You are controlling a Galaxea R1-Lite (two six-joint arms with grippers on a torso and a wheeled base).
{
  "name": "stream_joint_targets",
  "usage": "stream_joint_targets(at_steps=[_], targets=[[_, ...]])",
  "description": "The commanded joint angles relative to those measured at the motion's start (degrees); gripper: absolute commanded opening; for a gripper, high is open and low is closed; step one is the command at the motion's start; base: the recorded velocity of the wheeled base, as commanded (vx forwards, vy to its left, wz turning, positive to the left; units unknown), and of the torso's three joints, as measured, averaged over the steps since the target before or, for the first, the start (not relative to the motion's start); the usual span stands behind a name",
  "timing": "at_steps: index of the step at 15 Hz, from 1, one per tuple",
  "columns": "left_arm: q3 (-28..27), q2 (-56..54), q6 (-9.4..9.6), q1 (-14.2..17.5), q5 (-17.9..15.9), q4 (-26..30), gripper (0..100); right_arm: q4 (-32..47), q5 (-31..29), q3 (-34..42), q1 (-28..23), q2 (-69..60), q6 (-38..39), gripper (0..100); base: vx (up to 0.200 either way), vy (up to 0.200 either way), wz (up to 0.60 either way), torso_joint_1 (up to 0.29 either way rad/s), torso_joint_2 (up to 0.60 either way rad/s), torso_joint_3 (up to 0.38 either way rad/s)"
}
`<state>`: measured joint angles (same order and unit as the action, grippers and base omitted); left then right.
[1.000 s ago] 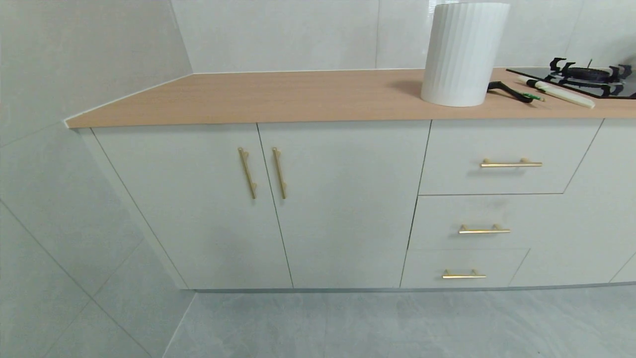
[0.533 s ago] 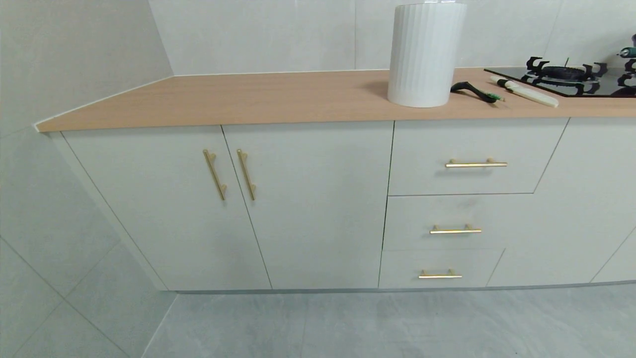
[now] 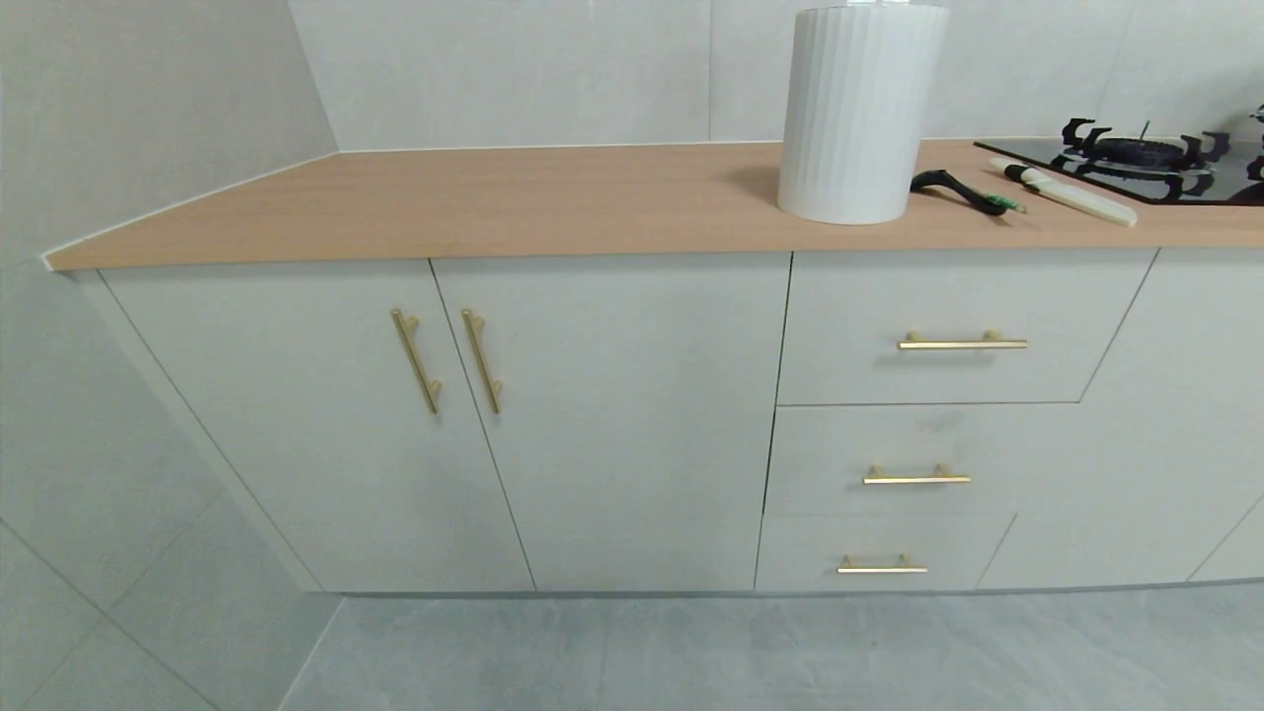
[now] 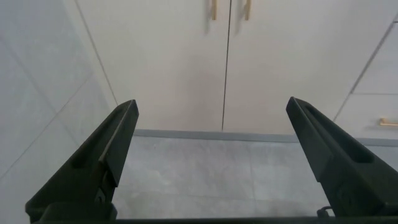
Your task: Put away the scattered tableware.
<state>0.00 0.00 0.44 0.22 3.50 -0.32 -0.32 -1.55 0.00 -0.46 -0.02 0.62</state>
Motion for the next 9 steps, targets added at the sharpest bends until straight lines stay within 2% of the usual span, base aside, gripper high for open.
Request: stream_joint_targets(at_steps=[1,4,9], targets=[[0.0,0.09,-0.09,-0.04,0.02,-0.03,100,-0.03,0.05,0.0,0.02,0.11,-0.01,100,0.2,0.0,0.0,-0.002,0.0,-0.002],[0.0,0.09,-0.09,-0.04,0.02,-0.03,100,-0.03,0.05,0.0,0.02,0.11,-0.01,100,0.2,0.0,0.0,0.002,0.0,0.002],[0.0,0.09,-0.88,-0.04,0.02,-0.03,100,-0.03,0.05,0.0,0.02,0.11,-0.01,100,0.0,0.0,0.0,0.0,0.0,0.0]])
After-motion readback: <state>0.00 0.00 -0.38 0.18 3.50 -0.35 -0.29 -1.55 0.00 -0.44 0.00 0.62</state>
